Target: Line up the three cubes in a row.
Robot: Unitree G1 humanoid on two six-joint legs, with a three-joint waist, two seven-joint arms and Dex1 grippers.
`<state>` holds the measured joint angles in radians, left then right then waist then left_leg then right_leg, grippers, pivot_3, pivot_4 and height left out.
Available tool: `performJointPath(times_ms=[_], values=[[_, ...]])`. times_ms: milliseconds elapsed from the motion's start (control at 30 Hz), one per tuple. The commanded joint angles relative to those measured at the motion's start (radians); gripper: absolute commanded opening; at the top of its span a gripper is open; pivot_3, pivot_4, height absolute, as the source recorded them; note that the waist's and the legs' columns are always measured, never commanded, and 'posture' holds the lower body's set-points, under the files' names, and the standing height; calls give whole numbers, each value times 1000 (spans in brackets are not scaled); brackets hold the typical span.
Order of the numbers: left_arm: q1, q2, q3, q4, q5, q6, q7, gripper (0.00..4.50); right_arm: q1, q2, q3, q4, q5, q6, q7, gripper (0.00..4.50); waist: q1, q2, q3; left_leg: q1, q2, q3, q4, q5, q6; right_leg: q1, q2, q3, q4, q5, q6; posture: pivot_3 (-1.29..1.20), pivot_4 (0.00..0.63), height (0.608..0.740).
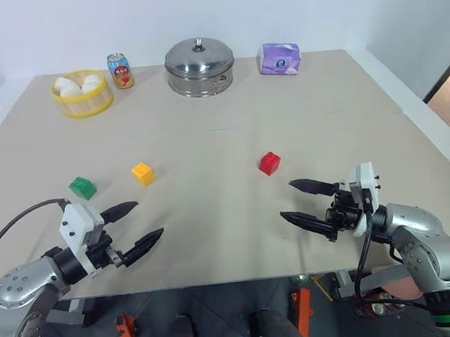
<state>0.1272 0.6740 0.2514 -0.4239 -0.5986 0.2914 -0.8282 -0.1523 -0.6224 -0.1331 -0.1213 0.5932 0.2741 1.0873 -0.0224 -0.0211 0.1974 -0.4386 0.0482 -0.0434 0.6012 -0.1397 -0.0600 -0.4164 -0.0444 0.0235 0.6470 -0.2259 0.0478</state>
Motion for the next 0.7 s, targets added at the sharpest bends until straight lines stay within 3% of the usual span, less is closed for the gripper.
performJointPath(times_ms=[33,533,700], values=[[-11,-9,0,-36,-4,-6,6,4455,14,-11,-6,-14,-13,-24,13,4500,0,0,0,0,0,0,0,0,0,0,0,0,0,0,0,0,150,739],[-30,-25,-27,-39,11,-8,-6,4455,21,-4,-2,-25,-33,-24,-12,4500,0,0,0,1,1,0,0,0,0,0,2,2,0,0,0,0,150,739],[-57,-43,-64,-37,27,-18,5,4455,-44,8,11,12,-52,18,-73,4500,0,0,0,1,1,0,0,0,0,0,2,3,0,1,0,0,150,739]])
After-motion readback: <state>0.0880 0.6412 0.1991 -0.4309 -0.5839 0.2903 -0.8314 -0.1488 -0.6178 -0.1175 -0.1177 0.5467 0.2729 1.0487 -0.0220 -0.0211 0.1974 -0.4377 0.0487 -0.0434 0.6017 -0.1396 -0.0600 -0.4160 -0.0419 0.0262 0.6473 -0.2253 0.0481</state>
